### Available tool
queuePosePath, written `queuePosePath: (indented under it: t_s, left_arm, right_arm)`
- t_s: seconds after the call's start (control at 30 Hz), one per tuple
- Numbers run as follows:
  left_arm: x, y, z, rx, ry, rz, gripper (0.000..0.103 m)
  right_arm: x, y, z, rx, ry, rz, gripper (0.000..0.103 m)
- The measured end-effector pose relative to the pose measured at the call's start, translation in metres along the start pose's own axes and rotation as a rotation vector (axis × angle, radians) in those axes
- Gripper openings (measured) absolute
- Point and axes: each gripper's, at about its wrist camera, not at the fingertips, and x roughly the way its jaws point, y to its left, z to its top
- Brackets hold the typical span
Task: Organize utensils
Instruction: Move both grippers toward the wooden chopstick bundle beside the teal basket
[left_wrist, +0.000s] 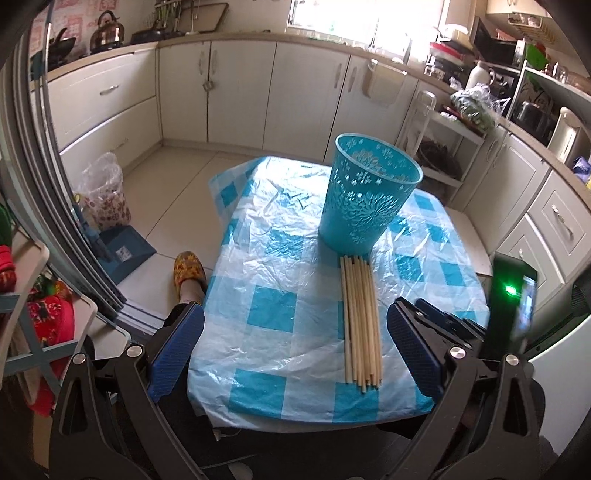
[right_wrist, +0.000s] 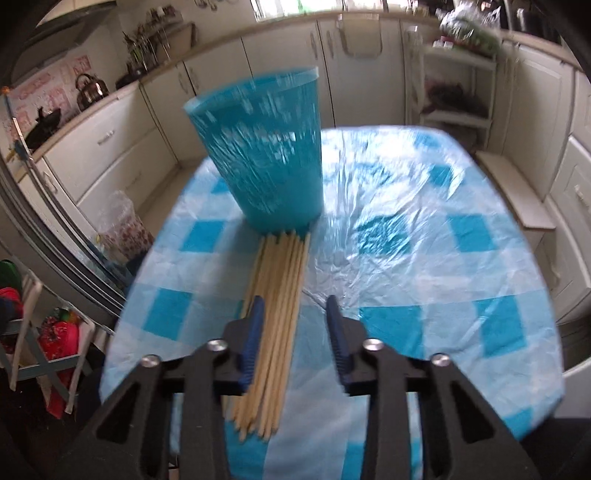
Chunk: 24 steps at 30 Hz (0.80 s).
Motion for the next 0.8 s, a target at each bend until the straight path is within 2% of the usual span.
queuePosePath:
  t_s: [0.07, 0.2, 0.6, 0.73, 0.8]
  left_arm:
    - [0.011, -0.001, 0.002, 0.000, 0.011, 0.007, 0.095]
    - [0.032, -0.003, 0.006, 0.000, 0.036, 0.017, 0.095]
    - [0.088, -0.015, 0.014, 0.047, 0.098, 0.044, 0.095]
    - [0.112, -0.023, 0.015, 0.073, 0.126, 0.053, 0.095]
    - [0.130, -0.030, 0.016, 0.099, 0.152, 0.049, 0.095]
  right_arm:
    - [0.015, -0.001, 0.003, -0.002, 0.022, 0.001, 0.024]
    - [0.036, -0.009, 0.010, -0.027, 0.061, -0.035, 0.023]
    - [0.054, -0.014, 0.020, -0.126, 0.095, -0.084, 0.022]
    - [0.056, -0.023, 0.025, -0.160, 0.123, -0.089, 0.010]
    - [0.055, -0.029, 0.027, -0.181, 0.140, -0.087, 0.009]
